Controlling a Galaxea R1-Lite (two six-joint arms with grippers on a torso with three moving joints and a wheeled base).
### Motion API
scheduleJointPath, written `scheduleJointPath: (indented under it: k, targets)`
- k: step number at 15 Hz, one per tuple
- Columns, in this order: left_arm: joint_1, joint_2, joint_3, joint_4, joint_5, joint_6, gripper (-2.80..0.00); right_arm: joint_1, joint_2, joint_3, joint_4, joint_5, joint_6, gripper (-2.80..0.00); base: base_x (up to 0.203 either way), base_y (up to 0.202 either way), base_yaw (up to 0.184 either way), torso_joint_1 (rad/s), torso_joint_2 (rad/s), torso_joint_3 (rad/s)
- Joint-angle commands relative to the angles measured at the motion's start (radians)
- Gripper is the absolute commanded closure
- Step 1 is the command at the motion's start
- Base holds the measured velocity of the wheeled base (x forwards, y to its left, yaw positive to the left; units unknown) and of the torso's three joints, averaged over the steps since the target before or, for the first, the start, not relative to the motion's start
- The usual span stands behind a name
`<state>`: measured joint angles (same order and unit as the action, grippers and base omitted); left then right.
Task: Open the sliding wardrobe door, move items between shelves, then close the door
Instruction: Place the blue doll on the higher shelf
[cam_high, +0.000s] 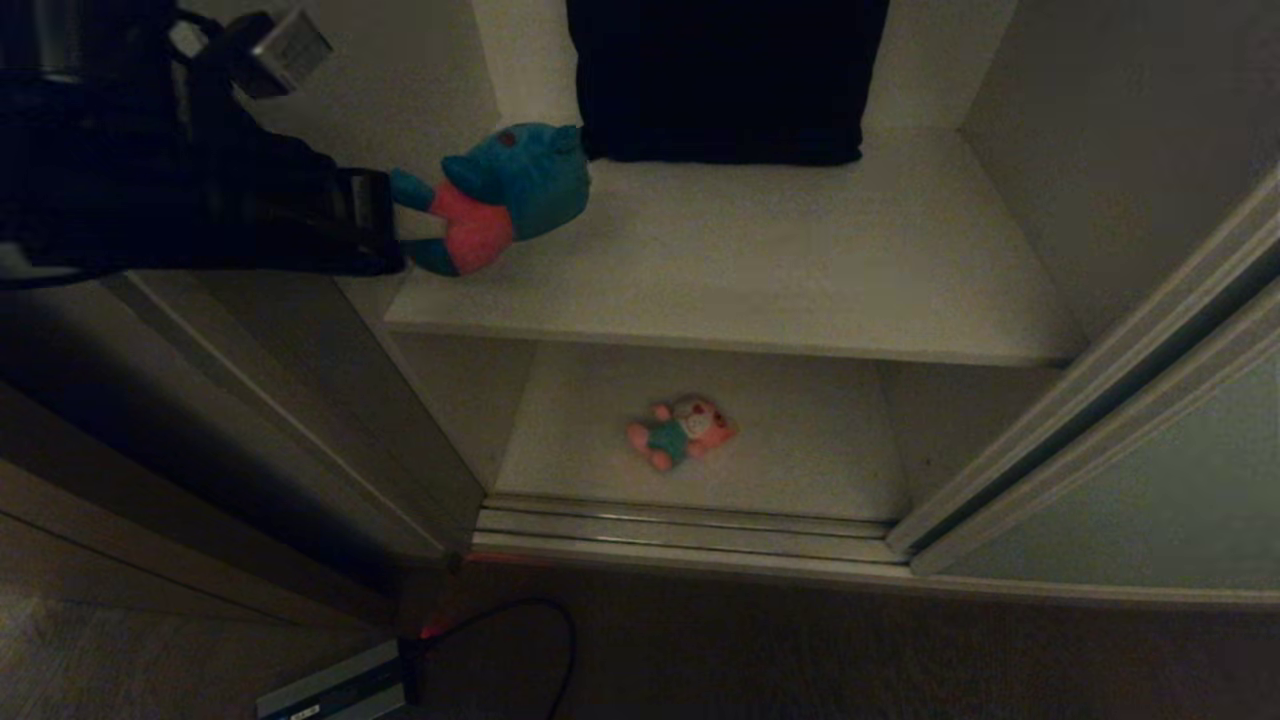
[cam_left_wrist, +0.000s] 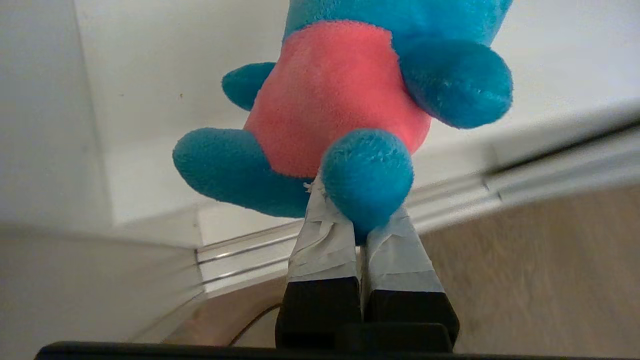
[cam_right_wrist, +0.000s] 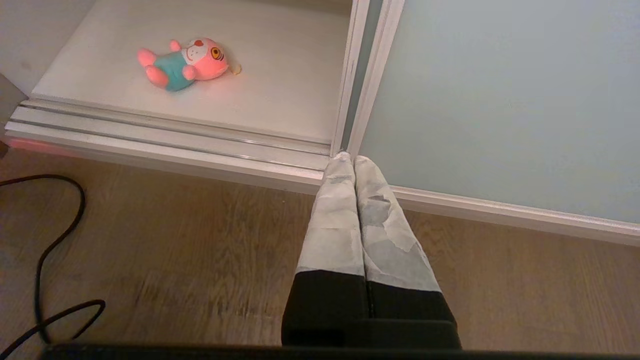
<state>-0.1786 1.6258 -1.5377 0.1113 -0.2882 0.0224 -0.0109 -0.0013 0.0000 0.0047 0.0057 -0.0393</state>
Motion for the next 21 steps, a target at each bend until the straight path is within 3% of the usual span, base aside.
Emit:
scheduleJointPath:
  k: [1,5,11,12,13,18,21]
  targets:
    - [-0.021,0.159,-0.102,-0.008,0.055,-0.044,0.00,0.000,0.001,0.003,0.000,0.000,-0.001,0.00,0.000,0.000,0.000,0.000,0.00,0.000]
    - [-0.036,0.300,-0.241,-0.024,0.152,-0.090,0.00,0.000,0.001,0.003,0.000,0.000,-0.001,0.00,0.000,0.000,0.000,0.000,0.00,0.000]
    - [-0.073,0.418,-0.402,-0.067,0.274,-0.091,0.00,0.000,0.001,0.003,0.000,0.000,-0.001,0.00,0.000,0.000,0.000,0.000,0.00,0.000]
    - [-0.073,0.422,-0.403,-0.070,0.274,-0.084,-1.52,0.000,0.001,0.003,0.000,0.000,-0.001,0.00,0.000,0.000,0.000,0.000,0.00,0.000]
    - [-0.074,0.427,-0.403,-0.072,0.275,-0.082,-2.80,0.000,0.001,0.003,0.000,0.000,-0.001,0.00,0.000,0.000,0.000,0.000,0.00,0.000]
    - [-0.073,0.389,-0.403,-0.096,0.275,-0.091,-2.80,0.000,0.001,0.003,0.000,0.000,-0.001,0.00,0.000,0.000,0.000,0.000,0.00,0.000]
    - [-0.075,0.276,-0.401,-0.084,0.266,-0.108,-2.80,0.000,0.001,0.003,0.000,0.000,-0.001,0.00,0.000,0.000,0.000,0.000,0.00,0.000]
